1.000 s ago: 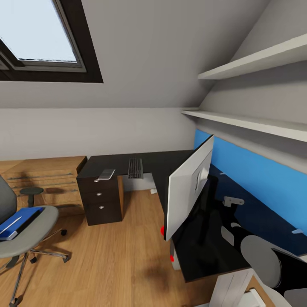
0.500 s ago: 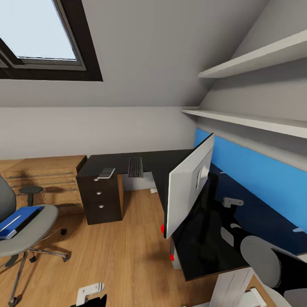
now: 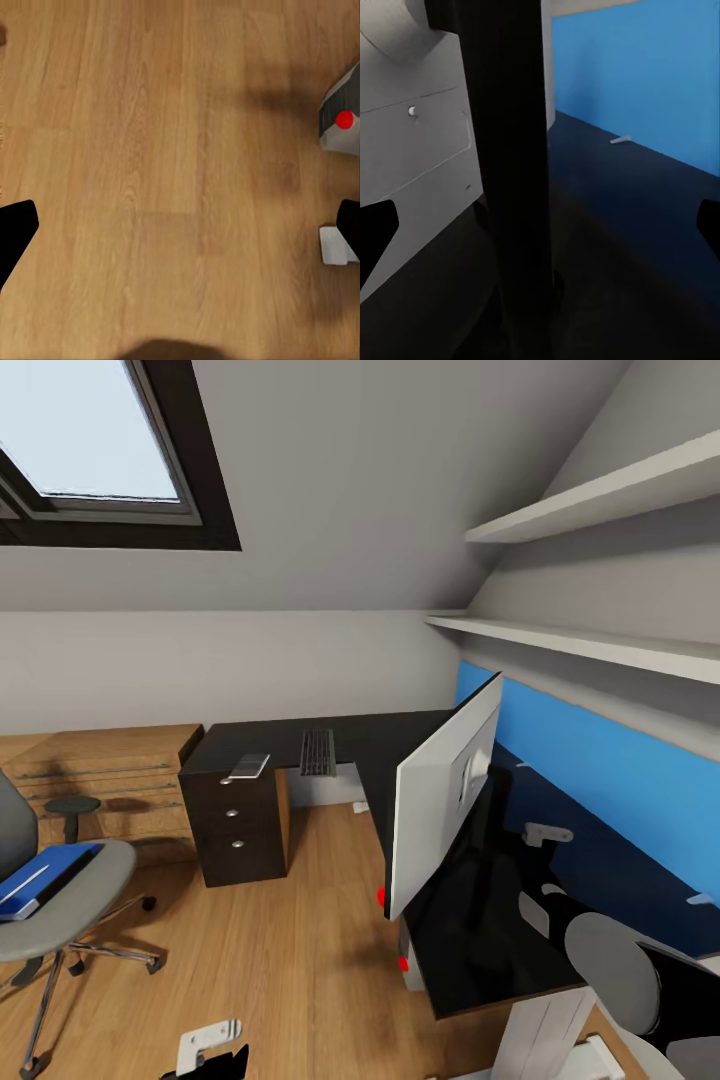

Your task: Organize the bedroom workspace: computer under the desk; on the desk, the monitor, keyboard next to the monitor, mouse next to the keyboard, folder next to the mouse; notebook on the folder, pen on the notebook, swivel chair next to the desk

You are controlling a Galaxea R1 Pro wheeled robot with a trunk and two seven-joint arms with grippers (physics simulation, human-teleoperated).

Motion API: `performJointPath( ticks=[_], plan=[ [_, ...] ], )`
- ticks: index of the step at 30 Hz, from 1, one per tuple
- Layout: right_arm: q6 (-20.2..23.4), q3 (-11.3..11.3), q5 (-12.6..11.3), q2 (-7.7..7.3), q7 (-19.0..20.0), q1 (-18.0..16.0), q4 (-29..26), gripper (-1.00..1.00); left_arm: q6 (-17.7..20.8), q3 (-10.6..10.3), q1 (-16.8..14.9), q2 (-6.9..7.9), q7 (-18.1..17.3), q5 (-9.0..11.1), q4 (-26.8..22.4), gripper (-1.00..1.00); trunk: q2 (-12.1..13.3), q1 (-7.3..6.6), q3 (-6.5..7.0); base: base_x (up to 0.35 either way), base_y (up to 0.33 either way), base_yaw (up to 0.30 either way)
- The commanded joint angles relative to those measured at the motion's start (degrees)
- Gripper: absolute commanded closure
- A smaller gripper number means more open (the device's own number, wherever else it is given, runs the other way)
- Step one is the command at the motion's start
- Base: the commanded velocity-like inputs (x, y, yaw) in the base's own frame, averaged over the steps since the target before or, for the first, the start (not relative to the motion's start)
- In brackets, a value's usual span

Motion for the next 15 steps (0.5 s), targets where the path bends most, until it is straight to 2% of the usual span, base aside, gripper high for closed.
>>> performJointPath(
  ticks=[1, 6, 15],
  plan=[
    [-0.17, -0.39, 0.6, 0.0, -0.19, -0.05, 0.06, -1.0, -0.15, 0.1, 0.0, -0.01, 0.28, 0.61, 0.51, -1.0, -0.04, 0.01, -0.06, 0.0, 0.0, 0.0],
    [-0.18, -0.39, 0.6, 0.02, -0.19, -0.05, 0.07, -1.0, -3.59, 0.81, 0.0, 0.04, 0.19, 0.61, 5.32, -1.0, -0.04, 0.01, -0.06, 0.067, 0.0, 0.0],
    [-0.18, -0.39, 0.6, 0.12, -0.19, -0.04, 0.18, -1.0, -5.81, 1.08, 0.0, 0.02, 0.16, 0.55, 6.92, -1.0, -0.04, 0.01, -0.06, 0.218, 0.0, 0.0]
  ],
)
